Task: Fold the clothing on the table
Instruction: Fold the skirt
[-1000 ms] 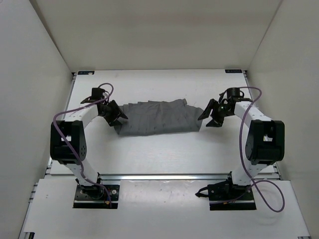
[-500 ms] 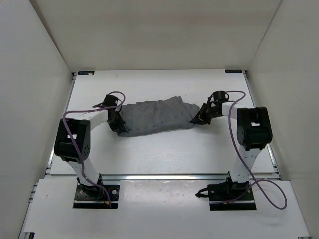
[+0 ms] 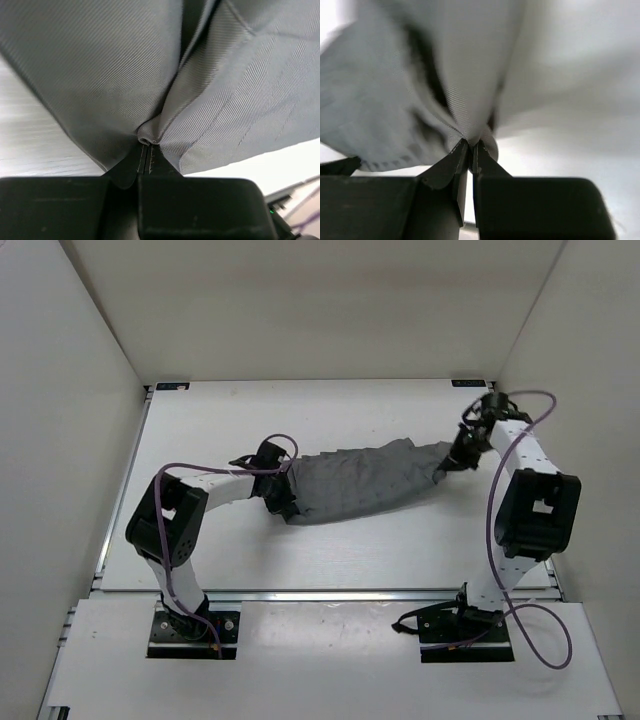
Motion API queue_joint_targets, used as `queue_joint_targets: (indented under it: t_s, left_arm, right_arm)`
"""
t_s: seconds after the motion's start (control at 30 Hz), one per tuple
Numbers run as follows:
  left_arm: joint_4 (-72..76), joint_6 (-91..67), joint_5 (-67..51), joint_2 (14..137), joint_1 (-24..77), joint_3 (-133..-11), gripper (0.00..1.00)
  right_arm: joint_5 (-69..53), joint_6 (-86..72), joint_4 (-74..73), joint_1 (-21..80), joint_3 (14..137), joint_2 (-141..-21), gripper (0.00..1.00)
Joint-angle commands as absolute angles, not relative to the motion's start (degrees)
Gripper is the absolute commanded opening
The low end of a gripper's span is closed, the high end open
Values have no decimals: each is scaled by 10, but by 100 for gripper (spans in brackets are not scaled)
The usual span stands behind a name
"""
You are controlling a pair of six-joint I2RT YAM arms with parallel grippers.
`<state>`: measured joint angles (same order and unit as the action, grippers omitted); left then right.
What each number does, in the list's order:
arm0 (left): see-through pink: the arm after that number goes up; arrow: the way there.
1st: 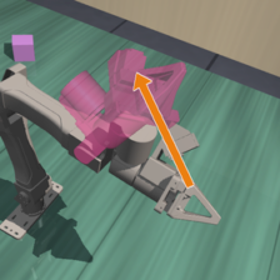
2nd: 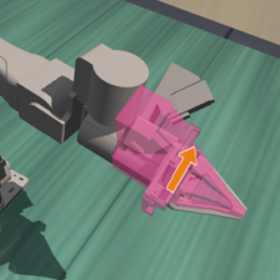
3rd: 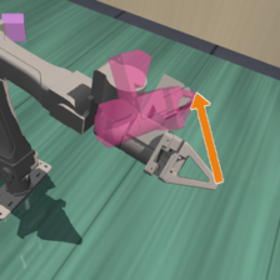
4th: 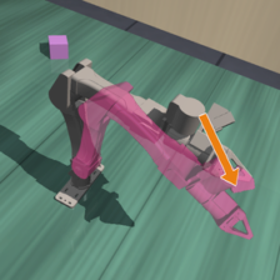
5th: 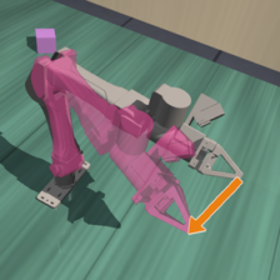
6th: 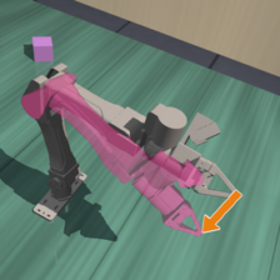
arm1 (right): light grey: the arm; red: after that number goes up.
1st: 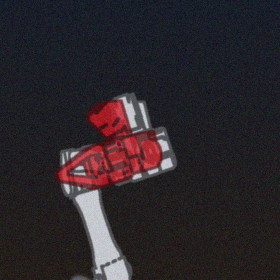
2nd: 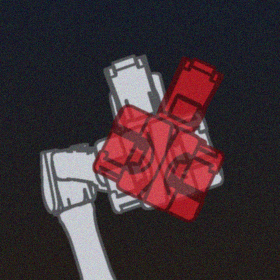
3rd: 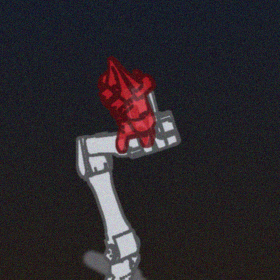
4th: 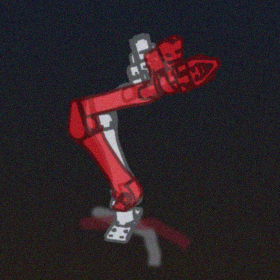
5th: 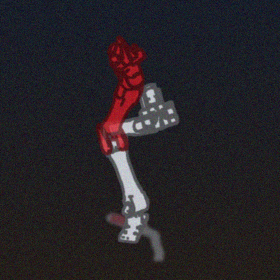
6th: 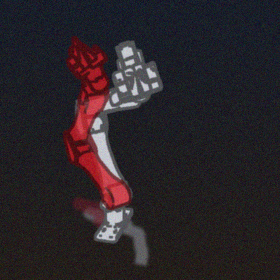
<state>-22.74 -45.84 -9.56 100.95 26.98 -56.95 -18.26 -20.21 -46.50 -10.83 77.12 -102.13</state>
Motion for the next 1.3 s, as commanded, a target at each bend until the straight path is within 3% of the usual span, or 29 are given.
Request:
queue_joint_targets:
  t_s: [0.0,0.23,0.33,0.47,0.6,0.63,0.67,0.7,0.87,0.97,1.03,1.07,1.13,1.27]
  left_arm:
    - [-212,-490,-112,1027,267,-584,0]
    - [-192,-491,-149,1027,235,-570,0]
    - [-205,-467,-153,1027,215,-561,0]
    - [-231,-438,-143,1020,206,-550,0]
    - [-245,-405,-127,1017,193,-537,0]
    - [-244,-404,-129,1013,186,-528,7]
    - [-233,-412,-144,995,172,-519,29]
    - [-210,-419,-156,971,165,-500,42]
    - [-165,-510,-163,818,107,-449,55]
    - [-165,-554,-114,711,75,-420,55]
    - [-187,-558,-104,665,52,-416,55]
    - [-201,-550,-98,658,42,-420,55]
    - [-217,-550,-77,643,28,-428,56]
    - [-233,-554,-66,611,2,-424,56]
  right_arm:
    - [-156,-191,-483,42,865,-965,1]
    - [-291,-295,-293,291,907,-1090,0]
    - [-296,-277,-327,360,985,-1188,0]
    - [-303,-255,-368,412,1075,-1286,0]
    - [-335,-277,-378,412,1090,-1324,0]
    - [-328,-277,-389,413,1094,-1330,0]
    - [-315,-275,-412,417,1106,-1339,0]
    - [-287,-271,-430,415,1115,-1346,0]
    - [-139,-317,-475,413,1098,-1346,0]
    - [-61,-357,-473,411,1055,-1312,0]
    - [-52,-344,-445,419,1027,-1274,6]
    - [-58,-325,-406,430,1008,-1244,17]
    - [-78,-294,-360,446,990,-1200,28]
    - [-139,-262,-357,457,1004,-1140,38]
